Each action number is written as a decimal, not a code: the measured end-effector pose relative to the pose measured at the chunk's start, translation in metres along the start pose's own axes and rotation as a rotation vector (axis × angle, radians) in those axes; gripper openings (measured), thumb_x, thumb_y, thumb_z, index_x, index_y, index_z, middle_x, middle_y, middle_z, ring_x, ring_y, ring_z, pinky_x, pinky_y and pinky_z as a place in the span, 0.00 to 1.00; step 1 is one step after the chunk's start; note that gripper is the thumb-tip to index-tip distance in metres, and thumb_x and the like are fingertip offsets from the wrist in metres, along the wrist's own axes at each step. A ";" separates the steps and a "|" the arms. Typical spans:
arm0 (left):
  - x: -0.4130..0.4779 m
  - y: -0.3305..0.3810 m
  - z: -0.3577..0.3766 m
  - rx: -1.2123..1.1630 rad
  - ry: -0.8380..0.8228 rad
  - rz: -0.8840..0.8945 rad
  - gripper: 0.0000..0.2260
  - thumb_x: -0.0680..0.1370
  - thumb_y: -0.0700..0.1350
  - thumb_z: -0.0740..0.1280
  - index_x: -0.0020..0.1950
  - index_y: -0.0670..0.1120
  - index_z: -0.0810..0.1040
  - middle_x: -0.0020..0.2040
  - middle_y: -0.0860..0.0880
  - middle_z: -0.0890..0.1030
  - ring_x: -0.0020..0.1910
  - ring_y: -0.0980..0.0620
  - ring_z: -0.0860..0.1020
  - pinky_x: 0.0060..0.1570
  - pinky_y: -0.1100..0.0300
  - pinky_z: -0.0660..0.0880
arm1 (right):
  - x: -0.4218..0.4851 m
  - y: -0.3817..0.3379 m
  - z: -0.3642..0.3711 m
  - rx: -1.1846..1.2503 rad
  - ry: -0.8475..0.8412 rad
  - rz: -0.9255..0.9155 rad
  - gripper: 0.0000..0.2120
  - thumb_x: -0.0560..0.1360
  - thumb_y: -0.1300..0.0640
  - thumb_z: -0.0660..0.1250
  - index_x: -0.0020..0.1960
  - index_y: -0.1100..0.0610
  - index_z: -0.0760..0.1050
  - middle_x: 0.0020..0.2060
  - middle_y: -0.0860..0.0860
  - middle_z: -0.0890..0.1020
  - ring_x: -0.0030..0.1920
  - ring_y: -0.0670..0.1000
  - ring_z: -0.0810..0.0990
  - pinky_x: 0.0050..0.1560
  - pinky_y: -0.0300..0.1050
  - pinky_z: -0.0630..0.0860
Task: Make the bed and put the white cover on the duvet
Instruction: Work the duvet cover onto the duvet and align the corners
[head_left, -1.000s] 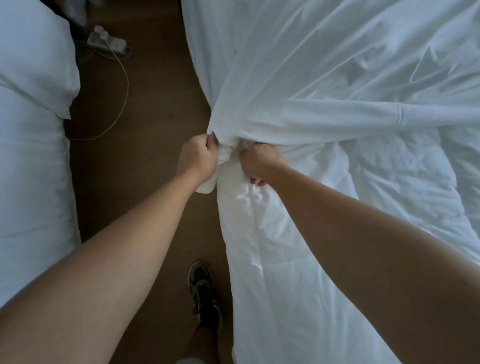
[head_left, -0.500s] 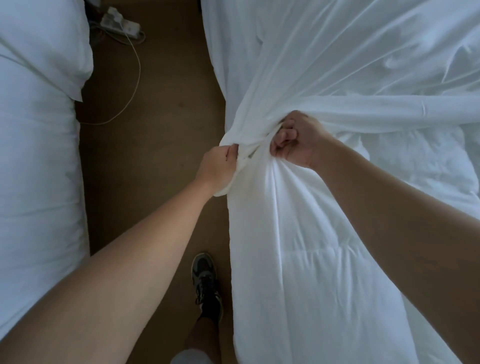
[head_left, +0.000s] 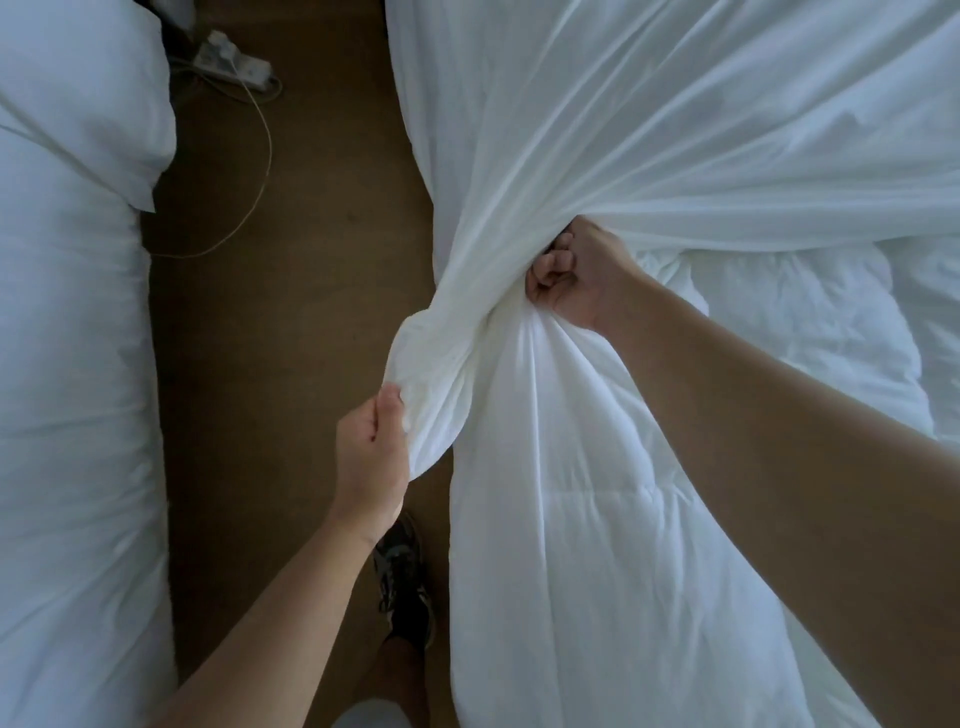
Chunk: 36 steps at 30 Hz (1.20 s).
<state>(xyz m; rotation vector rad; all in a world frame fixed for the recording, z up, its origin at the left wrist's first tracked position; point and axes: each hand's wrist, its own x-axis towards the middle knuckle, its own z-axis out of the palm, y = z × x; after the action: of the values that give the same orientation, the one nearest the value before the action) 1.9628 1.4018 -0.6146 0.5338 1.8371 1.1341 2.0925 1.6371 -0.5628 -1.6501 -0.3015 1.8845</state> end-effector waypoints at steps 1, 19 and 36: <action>-0.006 -0.001 -0.006 0.121 0.002 0.102 0.24 0.86 0.50 0.57 0.35 0.36 0.66 0.27 0.45 0.66 0.25 0.53 0.65 0.26 0.60 0.60 | 0.000 0.001 -0.001 -0.007 -0.013 0.000 0.18 0.76 0.65 0.52 0.30 0.52 0.62 0.23 0.47 0.61 0.21 0.47 0.59 0.30 0.37 0.67; 0.092 0.104 0.050 0.468 -0.304 0.448 0.15 0.80 0.48 0.68 0.37 0.44 0.71 0.30 0.53 0.70 0.29 0.55 0.66 0.30 0.61 0.61 | -0.003 0.026 -0.009 -1.075 0.112 -0.343 0.21 0.75 0.44 0.69 0.64 0.53 0.77 0.59 0.56 0.82 0.52 0.57 0.83 0.53 0.54 0.83; 0.059 0.063 0.018 0.942 -0.346 0.439 0.12 0.73 0.45 0.72 0.52 0.45 0.72 0.44 0.48 0.77 0.42 0.44 0.77 0.38 0.53 0.71 | 0.000 0.031 -0.054 -0.789 -0.235 -0.216 0.12 0.70 0.52 0.75 0.52 0.53 0.82 0.50 0.49 0.83 0.56 0.52 0.79 0.58 0.49 0.76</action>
<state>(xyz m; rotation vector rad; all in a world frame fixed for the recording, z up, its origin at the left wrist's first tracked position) 1.9424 1.4840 -0.5908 1.6168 1.9019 0.3060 2.1349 1.6011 -0.5901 -1.7468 -1.4057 1.9020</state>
